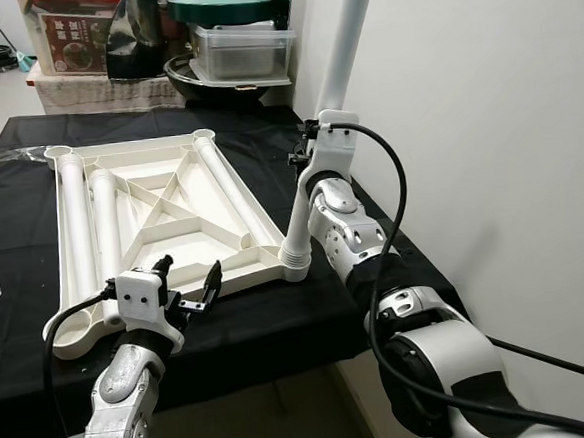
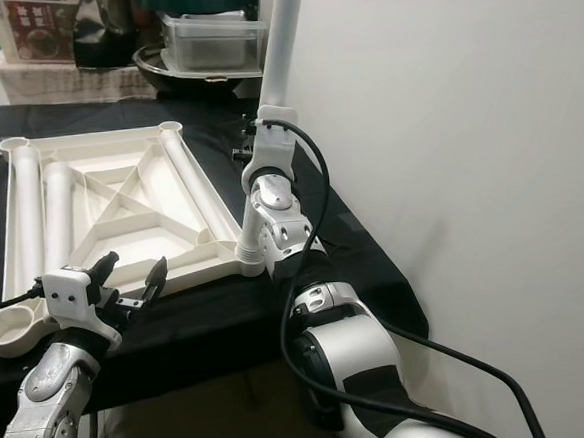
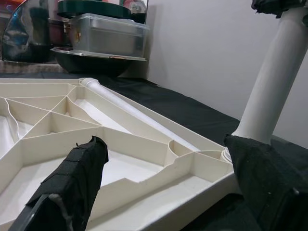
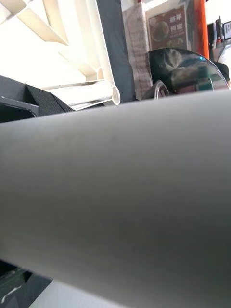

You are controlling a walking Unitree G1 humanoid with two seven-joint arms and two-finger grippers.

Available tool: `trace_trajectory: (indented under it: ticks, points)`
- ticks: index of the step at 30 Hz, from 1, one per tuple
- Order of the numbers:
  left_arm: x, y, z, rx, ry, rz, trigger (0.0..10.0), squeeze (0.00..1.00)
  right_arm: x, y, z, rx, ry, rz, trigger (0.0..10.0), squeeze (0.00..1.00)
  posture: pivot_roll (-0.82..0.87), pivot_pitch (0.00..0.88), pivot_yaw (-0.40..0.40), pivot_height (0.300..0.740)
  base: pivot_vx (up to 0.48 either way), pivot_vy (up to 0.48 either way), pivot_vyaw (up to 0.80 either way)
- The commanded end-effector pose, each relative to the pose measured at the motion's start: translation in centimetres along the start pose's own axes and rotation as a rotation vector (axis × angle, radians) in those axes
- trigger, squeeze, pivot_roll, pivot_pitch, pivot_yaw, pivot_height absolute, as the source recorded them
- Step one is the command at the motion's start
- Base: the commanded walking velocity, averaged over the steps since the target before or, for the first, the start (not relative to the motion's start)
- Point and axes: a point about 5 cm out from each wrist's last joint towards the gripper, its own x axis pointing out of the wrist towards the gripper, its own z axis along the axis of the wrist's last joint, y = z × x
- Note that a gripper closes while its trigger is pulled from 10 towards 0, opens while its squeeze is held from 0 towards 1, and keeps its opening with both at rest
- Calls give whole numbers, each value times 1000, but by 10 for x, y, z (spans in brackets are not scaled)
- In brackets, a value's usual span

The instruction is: Building children table

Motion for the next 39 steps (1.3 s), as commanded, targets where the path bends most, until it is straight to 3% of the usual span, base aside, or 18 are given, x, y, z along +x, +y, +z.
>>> trace_trajectory:
  ticks: [1, 2, 4, 5, 18, 39]
  points:
    - [-1, 0, -3, 10, 16, -6, 10000, 0, -11, -2, -53, 10, 226, -30, 0, 0, 89, 0, -154, 740, 0, 0, 0]
    - [-2, 0, -5, 12, 19, -1, 10000, 0, -12, 3, -56, 3, 241, -36, 9176, 0, 92, 0, -157, 740, 0, 0, 0]
    - [-2, 0, -5, 12, 19, -1, 10000, 0, -12, 3, -56, 3, 241, -36, 9176, 0, 92, 0, -157, 740, 0, 0, 0]
    - [-2, 0, -5, 11, 21, 1, 10000, 0, -13, 8, -55, 3, 250, -13, 10000, 0, 89, 0, -158, 740, 0, 0, 0]
    - [2, -2, -6, 11, 18, -8, 10000, 0, -14, 18, -35, -27, 182, 18, 10000, 0, 75, 0, -154, 740, 0, 0, 0]
    - [2, -2, -8, 13, 24, -15, 10000, 0, -17, 17, -33, -22, 181, 23, 10000, 0, 69, 0, -145, 740, 0, 0, 0]
